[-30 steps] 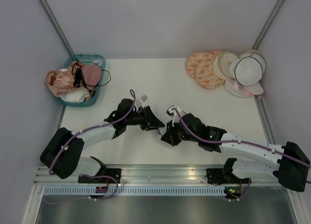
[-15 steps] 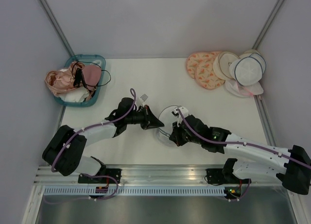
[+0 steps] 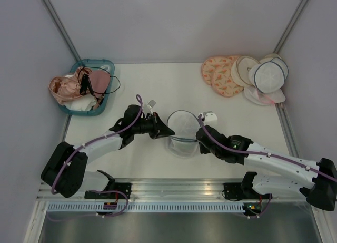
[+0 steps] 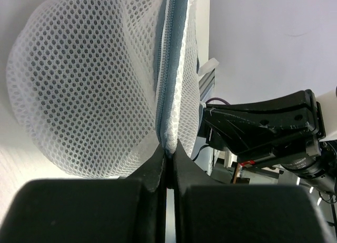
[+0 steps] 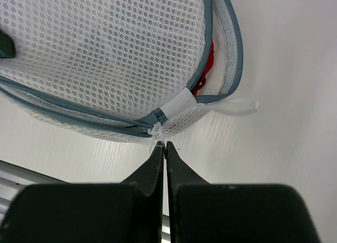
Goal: Unzip the laundry bag and remove the bra
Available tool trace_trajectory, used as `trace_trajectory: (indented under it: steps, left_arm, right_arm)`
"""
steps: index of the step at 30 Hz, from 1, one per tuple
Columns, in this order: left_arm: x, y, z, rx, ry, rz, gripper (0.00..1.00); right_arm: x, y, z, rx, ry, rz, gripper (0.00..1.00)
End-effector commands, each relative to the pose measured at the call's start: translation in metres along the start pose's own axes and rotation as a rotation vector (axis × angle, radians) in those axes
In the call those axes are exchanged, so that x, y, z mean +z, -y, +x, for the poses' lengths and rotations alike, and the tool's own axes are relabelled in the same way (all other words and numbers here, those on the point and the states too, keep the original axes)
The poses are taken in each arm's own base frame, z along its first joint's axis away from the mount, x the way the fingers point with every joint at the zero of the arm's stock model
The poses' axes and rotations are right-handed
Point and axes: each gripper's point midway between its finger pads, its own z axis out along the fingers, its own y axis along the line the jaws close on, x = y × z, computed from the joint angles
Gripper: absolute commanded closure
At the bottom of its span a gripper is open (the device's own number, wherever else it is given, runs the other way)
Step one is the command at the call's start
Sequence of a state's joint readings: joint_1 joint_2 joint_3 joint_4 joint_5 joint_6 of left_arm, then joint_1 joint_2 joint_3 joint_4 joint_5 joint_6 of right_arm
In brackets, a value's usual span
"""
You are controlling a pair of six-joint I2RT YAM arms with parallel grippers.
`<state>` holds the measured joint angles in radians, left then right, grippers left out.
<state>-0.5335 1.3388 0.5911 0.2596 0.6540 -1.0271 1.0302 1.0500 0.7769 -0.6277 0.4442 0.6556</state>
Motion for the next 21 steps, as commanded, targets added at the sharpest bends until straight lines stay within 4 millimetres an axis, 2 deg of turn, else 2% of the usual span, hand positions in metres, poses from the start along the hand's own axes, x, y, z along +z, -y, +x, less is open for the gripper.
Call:
trace_trajectory:
  steps: [1,4,6,7,10,14,18,21]
  left_arm:
    - [-0.009,0.015,-0.008,0.081,0.033,0.019,0.98]
    - [-0.010,0.020,-0.007,0.081,0.028,0.033,0.98]
    - [-0.011,0.024,-0.007,0.075,0.026,0.051,0.74]
    - [-0.014,0.028,-0.007,0.077,0.032,0.058,0.46]
    - [-0.021,0.030,-0.008,0.080,0.068,0.046,0.01]
    - [-0.034,0.030,-0.015,0.102,0.152,0.003,0.00]
    - [-0.044,0.011,-0.017,0.099,0.224,-0.086,0.00]
    - [-0.043,-0.016,-0.009,0.077,0.220,-0.147,0.00]
  right_arm:
    - [-0.008,0.039,0.003,-0.040,0.001,0.170,1.00]
    - [-0.007,0.041,0.004,-0.047,0.001,0.177,1.00]
    - [-0.005,0.042,0.005,-0.050,0.003,0.180,0.99]
    - [-0.005,0.043,0.005,-0.051,0.003,0.186,1.00]
    - [-0.002,0.048,0.007,-0.067,0.000,0.220,1.00]
    - [-0.001,0.056,0.007,-0.068,0.000,0.283,1.00]
    - [0.005,0.064,0.007,-0.063,0.007,0.350,1.00]
    - [0.013,0.068,0.011,-0.069,-0.007,0.399,1.00]
